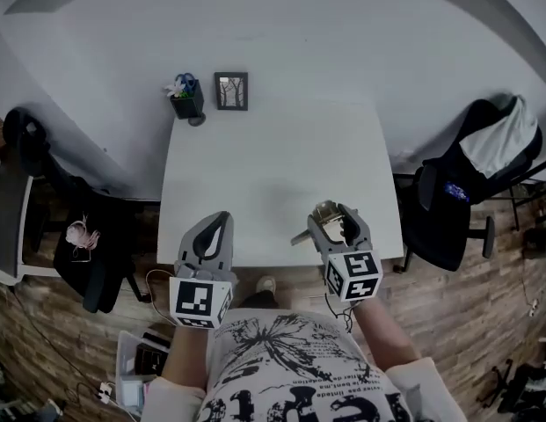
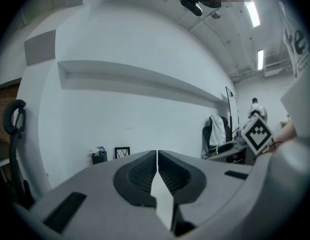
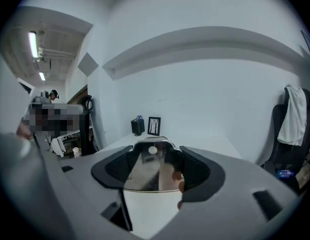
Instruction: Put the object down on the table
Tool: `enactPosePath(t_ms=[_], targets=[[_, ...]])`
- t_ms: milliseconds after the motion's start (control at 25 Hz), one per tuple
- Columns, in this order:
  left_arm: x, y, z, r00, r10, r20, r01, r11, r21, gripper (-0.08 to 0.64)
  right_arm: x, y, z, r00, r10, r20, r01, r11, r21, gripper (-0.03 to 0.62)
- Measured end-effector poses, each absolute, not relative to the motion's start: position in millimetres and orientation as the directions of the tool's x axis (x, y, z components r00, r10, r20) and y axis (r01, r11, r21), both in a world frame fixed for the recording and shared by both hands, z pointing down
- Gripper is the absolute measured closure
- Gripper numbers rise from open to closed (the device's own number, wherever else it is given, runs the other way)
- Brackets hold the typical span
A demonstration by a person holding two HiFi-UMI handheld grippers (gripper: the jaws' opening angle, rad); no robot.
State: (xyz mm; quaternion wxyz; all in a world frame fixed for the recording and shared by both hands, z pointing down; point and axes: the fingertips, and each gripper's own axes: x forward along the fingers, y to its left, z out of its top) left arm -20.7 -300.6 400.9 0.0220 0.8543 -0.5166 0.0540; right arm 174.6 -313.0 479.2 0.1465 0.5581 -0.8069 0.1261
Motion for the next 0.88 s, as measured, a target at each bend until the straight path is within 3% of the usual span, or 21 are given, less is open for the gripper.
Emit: enactPosePath(t_ms=[880], targets=[[-36.4,-414.5,477.9,0.492,-0.851,0.183,-0.869,-0.494,0.039,0.548,156.1,-435.9,636.3,-0.289,-0.678,0.676,-0.947,0.305,-0.099,0.310]])
